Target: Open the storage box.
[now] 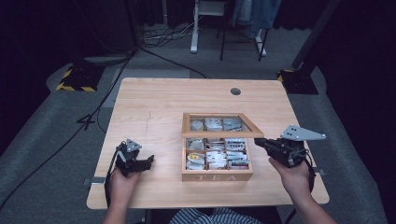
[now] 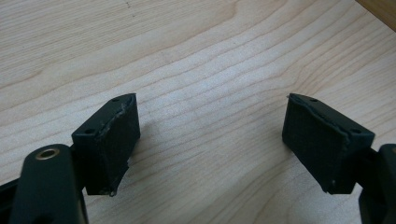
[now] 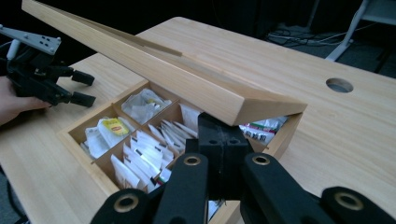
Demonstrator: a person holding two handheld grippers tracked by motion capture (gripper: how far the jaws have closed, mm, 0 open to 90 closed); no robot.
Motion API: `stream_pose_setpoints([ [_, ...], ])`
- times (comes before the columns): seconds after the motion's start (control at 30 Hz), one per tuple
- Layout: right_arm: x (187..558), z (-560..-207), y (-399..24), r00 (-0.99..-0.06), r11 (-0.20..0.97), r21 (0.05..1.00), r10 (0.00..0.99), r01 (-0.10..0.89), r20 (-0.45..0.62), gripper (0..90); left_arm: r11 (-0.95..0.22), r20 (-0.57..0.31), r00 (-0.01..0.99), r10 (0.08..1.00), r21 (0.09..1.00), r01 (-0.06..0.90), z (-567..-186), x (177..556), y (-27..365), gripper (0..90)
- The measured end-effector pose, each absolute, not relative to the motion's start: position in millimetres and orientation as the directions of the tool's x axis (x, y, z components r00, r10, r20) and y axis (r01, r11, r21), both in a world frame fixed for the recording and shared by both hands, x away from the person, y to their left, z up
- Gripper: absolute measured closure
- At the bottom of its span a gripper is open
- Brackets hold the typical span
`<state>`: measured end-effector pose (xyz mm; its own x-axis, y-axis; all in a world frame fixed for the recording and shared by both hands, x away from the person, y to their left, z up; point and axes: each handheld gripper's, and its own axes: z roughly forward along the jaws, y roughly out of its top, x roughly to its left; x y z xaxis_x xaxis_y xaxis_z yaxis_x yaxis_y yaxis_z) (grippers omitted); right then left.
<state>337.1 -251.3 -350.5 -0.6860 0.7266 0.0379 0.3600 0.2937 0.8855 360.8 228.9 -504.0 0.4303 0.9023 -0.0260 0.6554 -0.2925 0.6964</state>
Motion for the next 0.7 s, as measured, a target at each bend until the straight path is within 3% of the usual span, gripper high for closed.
stream_pose_setpoints([
  [0.3,344.7,-351.4,-231.6,-0.662,0.341,0.891,0.747,0.300,-0.063,90.0,-0.294,-0.024,0.431,0.902,0.697,0.654,-504.1,361.9,228.5,18.9],
  [0.7,351.8,-349.9,-220.3,-0.614,0.344,0.900,0.781,0.270,-0.114,90.0,-0.295,-0.029,0.425,0.905,0.678,0.674,-501.8,360.2,223.3,18.7],
])
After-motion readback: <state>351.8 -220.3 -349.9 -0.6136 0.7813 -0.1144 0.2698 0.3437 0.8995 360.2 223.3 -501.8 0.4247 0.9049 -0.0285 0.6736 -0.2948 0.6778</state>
